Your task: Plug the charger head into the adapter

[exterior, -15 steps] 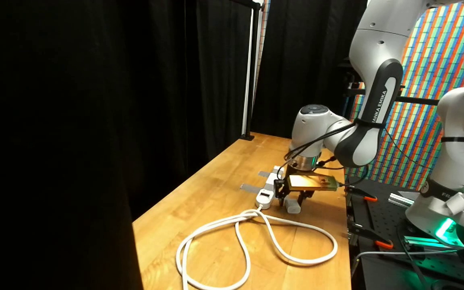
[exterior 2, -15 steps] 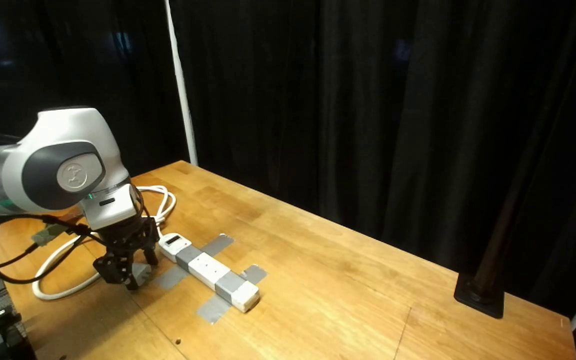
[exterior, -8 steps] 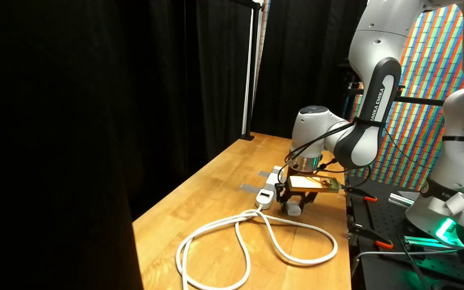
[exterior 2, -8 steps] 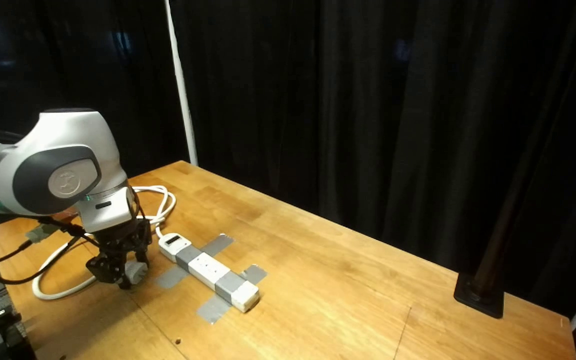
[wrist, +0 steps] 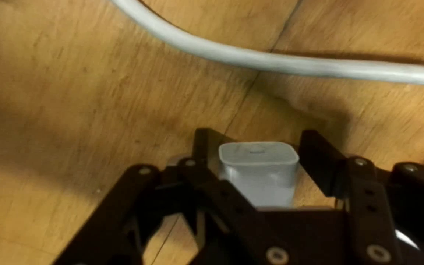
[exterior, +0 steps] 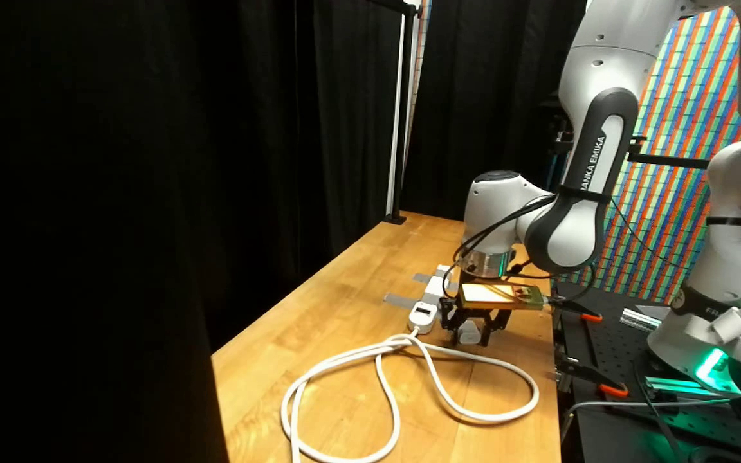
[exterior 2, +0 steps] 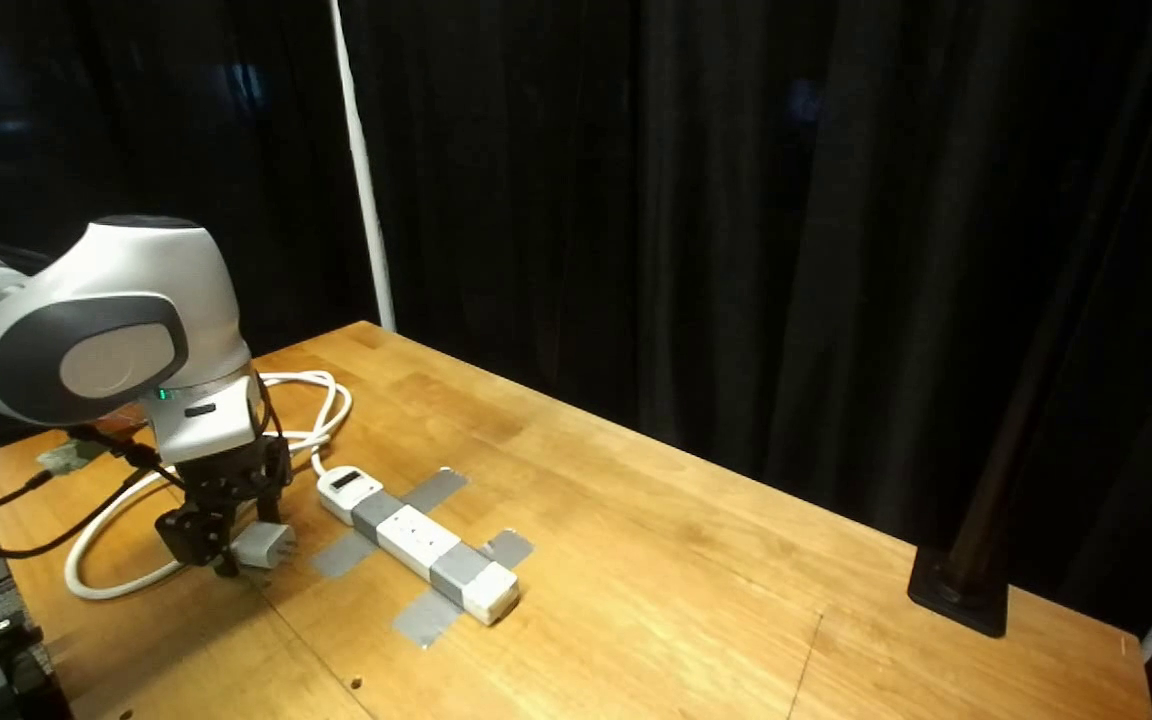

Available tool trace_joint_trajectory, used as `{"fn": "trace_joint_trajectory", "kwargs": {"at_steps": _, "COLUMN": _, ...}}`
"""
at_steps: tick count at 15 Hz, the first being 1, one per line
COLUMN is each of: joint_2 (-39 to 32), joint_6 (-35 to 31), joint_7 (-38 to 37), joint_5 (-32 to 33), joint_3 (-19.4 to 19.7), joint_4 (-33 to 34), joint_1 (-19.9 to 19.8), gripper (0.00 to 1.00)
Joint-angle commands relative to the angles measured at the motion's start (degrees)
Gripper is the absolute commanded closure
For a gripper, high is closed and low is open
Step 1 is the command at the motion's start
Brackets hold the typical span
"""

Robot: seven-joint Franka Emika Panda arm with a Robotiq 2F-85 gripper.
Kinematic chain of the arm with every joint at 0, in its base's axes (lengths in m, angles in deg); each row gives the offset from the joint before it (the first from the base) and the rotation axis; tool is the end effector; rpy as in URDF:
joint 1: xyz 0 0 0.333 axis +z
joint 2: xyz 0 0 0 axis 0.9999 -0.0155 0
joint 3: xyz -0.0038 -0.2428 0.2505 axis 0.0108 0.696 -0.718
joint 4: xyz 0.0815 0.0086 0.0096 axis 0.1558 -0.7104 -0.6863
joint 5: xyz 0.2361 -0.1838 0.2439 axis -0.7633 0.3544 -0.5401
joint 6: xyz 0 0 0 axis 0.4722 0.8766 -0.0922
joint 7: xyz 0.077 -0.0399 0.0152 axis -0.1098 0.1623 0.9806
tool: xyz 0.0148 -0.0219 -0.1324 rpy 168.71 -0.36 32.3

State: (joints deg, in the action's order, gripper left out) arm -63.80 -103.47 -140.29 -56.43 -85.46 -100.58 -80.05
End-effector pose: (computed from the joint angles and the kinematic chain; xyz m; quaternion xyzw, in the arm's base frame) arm 0.4039 0.1107 0.1373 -0.8576 0.5142 0.0107 0.0013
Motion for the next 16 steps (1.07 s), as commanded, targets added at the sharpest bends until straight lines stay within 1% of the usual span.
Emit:
{"fn": "trace_joint_trajectory", "kwargs": {"at_steps": 1, "joint_2": 1.1, "joint_6": 3.7, "joint_7": 0.9, "joint_5": -1.8, "joint_3": 5.5, "joint_4": 0.7, "joint_1": 6.3, "gripper": 0.68}}
{"fn": "trace_joint_trajectory", "kwargs": {"at_steps": 2, "joint_2": 0.8, "joint_6": 4.1, "joint_7": 0.5, "joint_5": -1.1, "joint_3": 6.9, "joint_4": 1.0, "joint_1": 7.7, "gripper": 0.75}}
{"fn": "trace_joint_trajectory", "kwargs": {"at_steps": 3, "joint_2": 0.6, "joint_6": 4.6, "joint_7": 0.4, "joint_5": -0.7, "joint_3": 7.8, "joint_4": 1.3, "joint_1": 8.7, "gripper": 0.77}}
{"fn": "trace_joint_trajectory", "kwargs": {"at_steps": 4, "joint_2": 0.7, "joint_6": 5.4, "joint_7": 1.1, "joint_5": -1.1, "joint_3": 7.5, "joint_4": 1.7, "joint_1": 8.7, "gripper": 0.77}}
{"fn": "trace_joint_trajectory", "kwargs": {"at_steps": 6, "joint_2": 0.6, "joint_6": 5.9, "joint_7": 4.9, "joint_5": -2.4, "joint_3": 5.3, "joint_4": 2.0, "joint_1": 6.4, "gripper": 0.77}}
{"fn": "trace_joint_trajectory", "kwargs": {"at_steps": 7, "joint_2": 2.0, "joint_6": 5.9, "joint_7": 8.8, "joint_5": -4.5, "joint_3": 2.7, "joint_4": 1.3, "joint_1": 3.4, "gripper": 0.77}}
{"fn": "trace_joint_trajectory", "kwargs": {"at_steps": 8, "joint_2": 2.7, "joint_6": 6.1, "joint_7": 11.4, "joint_5": -6.0, "joint_3": 1.7, "joint_4": 0.8, "joint_1": 2.1, "gripper": 0.77}}
{"fn": "trace_joint_trajectory", "kwargs": {"at_steps": 11, "joint_2": 6.3, "joint_6": 7.8, "joint_7": 23.8, "joint_5": -13.7, "joint_3": -3.4, "joint_4": -0.9, "joint_1": -4.8, "gripper": 0.77}}
{"fn": "trace_joint_trajectory", "kwargs": {"at_steps": 13, "joint_2": 8.5, "joint_6": 10.0, "joint_7": 32.6, "joint_5": -18.6, "joint_3": -10.0, "joint_4": -0.9, "joint_1": -13.4, "gripper": 0.77}}
{"fn": "trace_joint_trajectory", "kwargs": {"at_steps": 14, "joint_2": 8.9, "joint_6": 11.2, "joint_7": 37.0, "joint_5": -20.7, "joint_3": -14.2, "joint_4": -0.1, "joint_1": -18.3, "gripper": 0.77}}
{"fn": "trace_joint_trajectory", "kwargs": {"at_steps": 16, "joint_2": 9.2, "joint_6": 15.5, "joint_7": 45.7, "joint_5": -26.2, "joint_3": -21.2, "joint_4": 2.8, "joint_1": -27.0, "gripper": 0.77}}
